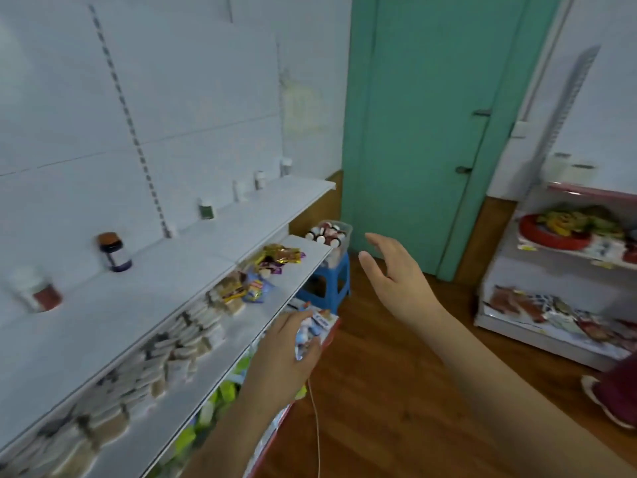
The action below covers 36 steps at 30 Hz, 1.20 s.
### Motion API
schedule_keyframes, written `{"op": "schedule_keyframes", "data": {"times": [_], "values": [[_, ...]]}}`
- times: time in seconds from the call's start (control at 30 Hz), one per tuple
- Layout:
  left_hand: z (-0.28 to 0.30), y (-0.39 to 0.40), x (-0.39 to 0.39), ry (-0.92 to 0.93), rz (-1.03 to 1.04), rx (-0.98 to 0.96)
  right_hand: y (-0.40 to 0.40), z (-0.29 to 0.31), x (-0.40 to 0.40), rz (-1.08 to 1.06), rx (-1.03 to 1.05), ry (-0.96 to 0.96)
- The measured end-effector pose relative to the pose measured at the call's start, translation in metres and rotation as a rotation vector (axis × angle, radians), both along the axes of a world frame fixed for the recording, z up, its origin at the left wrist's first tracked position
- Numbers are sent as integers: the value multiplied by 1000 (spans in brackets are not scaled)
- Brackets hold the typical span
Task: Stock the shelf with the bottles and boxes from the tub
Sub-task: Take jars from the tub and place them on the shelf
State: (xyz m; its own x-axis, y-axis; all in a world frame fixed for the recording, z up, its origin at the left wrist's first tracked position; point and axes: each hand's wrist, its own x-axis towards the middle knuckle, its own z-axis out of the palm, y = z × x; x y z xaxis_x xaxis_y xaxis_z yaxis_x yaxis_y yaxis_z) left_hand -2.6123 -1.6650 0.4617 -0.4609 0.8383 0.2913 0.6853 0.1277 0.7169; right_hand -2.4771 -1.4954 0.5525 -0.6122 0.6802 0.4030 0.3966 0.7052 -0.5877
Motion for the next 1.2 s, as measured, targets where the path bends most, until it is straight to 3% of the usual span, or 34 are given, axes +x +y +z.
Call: {"op": "schedule_keyframes", "data": {"times": [0.23, 0.53, 0.77, 1.2], "values": [[-10, 159, -7, 51, -115, -28, 127, -7, 0, -131, 19, -38], [16, 357, -81, 76, -200, -68, 302, 36, -60, -194, 25, -58], [16, 482, -117, 113, -246, -96, 417, 29, -85, -235, 3, -70], [6, 755, -187, 108, -123, -128, 712, 5, -177, -67, 1, -27]]}}
